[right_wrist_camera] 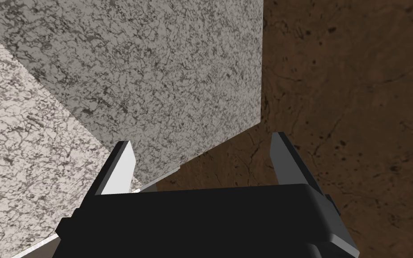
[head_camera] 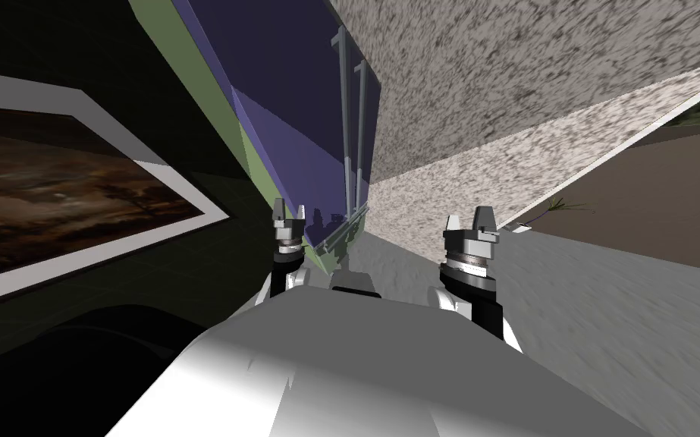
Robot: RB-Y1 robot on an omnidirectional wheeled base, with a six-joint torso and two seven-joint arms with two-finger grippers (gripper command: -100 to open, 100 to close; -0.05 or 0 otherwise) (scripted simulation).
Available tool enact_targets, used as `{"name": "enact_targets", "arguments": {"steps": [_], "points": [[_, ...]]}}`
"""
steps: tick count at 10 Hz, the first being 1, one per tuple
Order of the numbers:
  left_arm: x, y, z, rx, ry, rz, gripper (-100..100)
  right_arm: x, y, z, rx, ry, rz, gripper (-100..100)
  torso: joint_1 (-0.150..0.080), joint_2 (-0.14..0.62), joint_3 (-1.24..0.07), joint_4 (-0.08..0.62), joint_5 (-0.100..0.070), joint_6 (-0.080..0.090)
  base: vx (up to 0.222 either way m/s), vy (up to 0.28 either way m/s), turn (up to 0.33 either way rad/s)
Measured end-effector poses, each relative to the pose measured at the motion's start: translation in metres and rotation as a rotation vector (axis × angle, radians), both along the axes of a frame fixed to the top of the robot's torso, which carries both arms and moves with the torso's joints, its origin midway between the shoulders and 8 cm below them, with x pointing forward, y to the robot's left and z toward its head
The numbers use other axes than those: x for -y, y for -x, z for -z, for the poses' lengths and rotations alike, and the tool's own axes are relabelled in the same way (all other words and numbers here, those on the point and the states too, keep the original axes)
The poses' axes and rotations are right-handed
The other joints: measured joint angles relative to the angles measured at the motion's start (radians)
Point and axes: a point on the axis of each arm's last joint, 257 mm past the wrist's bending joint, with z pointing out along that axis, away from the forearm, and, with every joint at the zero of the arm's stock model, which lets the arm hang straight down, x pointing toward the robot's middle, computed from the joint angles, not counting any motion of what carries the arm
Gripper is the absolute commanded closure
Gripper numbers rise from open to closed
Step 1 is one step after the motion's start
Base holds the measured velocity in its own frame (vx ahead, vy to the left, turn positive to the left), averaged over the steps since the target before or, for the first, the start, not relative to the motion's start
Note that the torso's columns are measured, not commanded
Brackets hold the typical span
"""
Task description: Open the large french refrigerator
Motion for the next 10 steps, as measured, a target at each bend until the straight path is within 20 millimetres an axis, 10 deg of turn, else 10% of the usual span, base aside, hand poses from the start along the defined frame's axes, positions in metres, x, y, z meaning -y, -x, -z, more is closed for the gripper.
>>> {"name": "enact_targets", "arguments": {"steps": [9,10], "points": [[0.0000,0.0001,-0.0001,0.000,0.000,0.000,0,0.0000,0.0001,-0.0002,0.000,0.000,0.000,0,0.000,0.618,-1.234,0.617,0.000,0.000,0.000,0.000,0.000],[0.0000,0.0001,-0.0001,0.000,0.000,0.000,-100,0.0000,0.0001,-0.0002,0.000,0.000,0.000,0,0.000,0.691,-1.382,0.691,0.000,0.000,0.026,-0.013,0.013]]}}
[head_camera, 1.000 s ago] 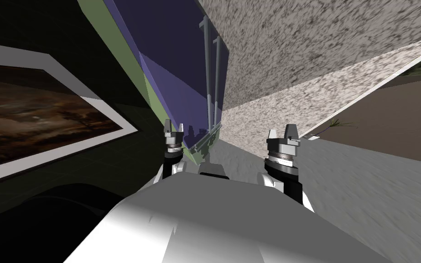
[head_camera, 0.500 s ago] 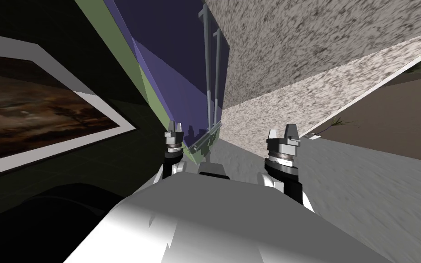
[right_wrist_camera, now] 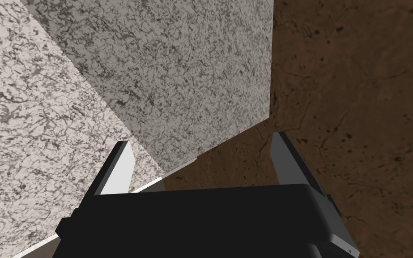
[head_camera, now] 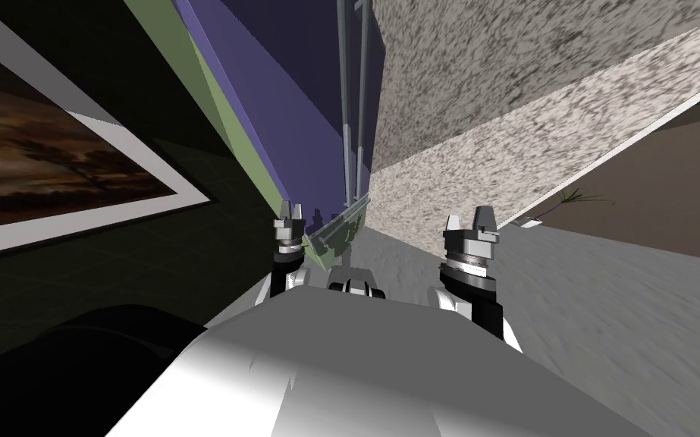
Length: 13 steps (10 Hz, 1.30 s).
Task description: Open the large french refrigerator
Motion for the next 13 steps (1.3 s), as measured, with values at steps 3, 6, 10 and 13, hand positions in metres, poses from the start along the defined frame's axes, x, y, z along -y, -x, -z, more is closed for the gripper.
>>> {"name": "enact_targets", "arguments": {"steps": [3,6,10,13], "points": [[0.003,-0.005,0.009,-0.021,-0.038,0.036,-100,0.000,0.000,0.000,-0.001,0.000,0.000,0,-0.001,0.043,-0.094,0.045,0.000,0.000,0.066,-0.039,0.024],[0.001,-0.015,0.025,-0.050,-0.048,0.071,-100,0.000,0.000,0.000,-0.001,0.000,0.000,0,-0.001,0.046,-0.095,0.047,0.000,0.000,0.115,-0.073,0.040],[-0.013,-0.029,0.052,-0.090,-0.011,0.102,-100,0.000,0.000,0.000,-0.001,0.000,0.000,0,0.001,0.046,-0.094,0.047,0.000,0.000,0.147,-0.086,0.045],[-0.029,-0.039,0.076,-0.119,0.040,0.113,-100,0.000,0.000,0.000,-0.001,0.000,0.000,0,0.000,0.048,-0.093,0.047,0.000,0.000,0.144,-0.097,0.050]]}}
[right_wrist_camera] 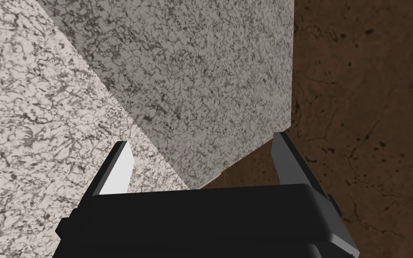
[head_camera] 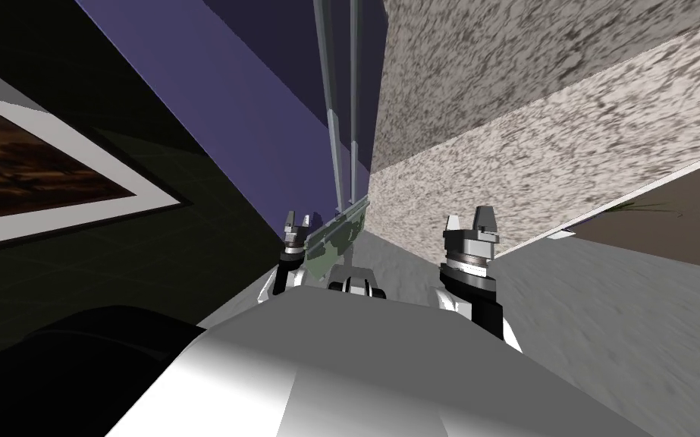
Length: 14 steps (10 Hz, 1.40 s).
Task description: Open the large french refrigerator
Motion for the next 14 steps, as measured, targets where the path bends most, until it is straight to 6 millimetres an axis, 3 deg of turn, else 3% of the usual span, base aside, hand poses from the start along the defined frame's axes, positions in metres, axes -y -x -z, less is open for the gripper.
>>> {"name": "enact_targets", "arguments": {"steps": [14], "points": [[-0.064,-0.032,0.094,-0.108,0.262,-0.025,-100,0.000,0.000,0.000,0.000,0.000,0.000,0,0.001,-0.001,0.000,0.000,0.000,0.000,0.124,-0.084,0.040]]}}
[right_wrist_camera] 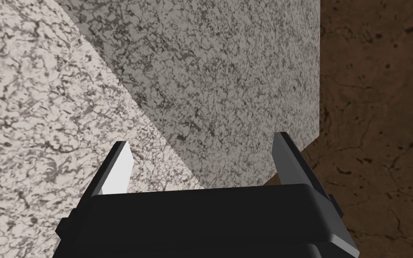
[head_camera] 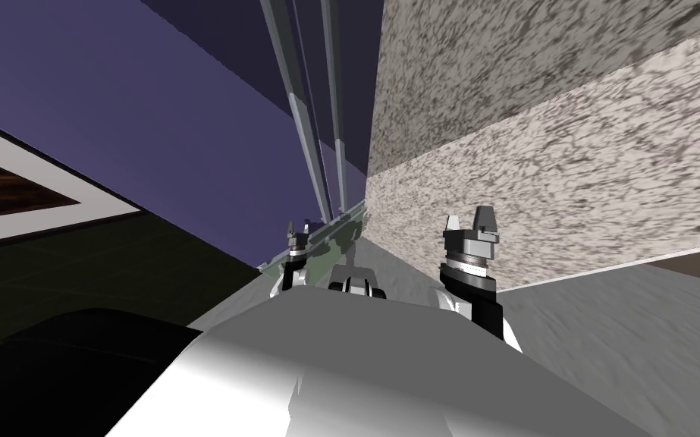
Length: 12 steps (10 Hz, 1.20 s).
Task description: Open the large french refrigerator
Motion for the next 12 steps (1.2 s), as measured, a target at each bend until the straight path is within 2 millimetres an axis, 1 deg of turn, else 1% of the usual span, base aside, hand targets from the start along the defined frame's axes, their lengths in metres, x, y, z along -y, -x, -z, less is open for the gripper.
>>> {"name": "enact_targets", "arguments": {"steps": [2,4,6,10,12], "points": [[-0.013,-0.001,0.015,-0.015,0.041,-0.010,-100,0.000,0.000,0.000,0.000,0.000,0.000,0,-0.003,-0.002,-0.001,0.000,-0.001,0.000,0.150,-0.120,0.050],[-0.021,-0.003,0.031,-0.027,0.084,-0.020,-100,0.000,0.000,0.000,0.000,0.000,0.000,0,-0.001,-0.001,-0.001,0.000,0.000,0.000,0.140,-0.106,0.049],[-0.031,-0.004,0.045,-0.042,0.117,-0.032,-100,0.000,0.000,0.000,0.000,0.000,0.000,0,0.002,0.002,0.002,0.001,0.000,0.000,0.086,-0.066,0.026],[-0.050,-0.004,0.076,-0.071,0.199,-0.062,-100,0.000,0.000,0.000,0.000,0.000,0.000,0,-0.002,-0.002,-0.001,-0.001,-0.001,0.000,0.126,-0.100,0.062],[-0.059,0.001,0.090,-0.076,0.243,-0.087,-100,0.000,0.000,0.000,0.000,0.000,0.000,0,-0.002,-0.009,-0.005,-0.003,0.002,0.008,0.100,-0.093,0.053]]}}
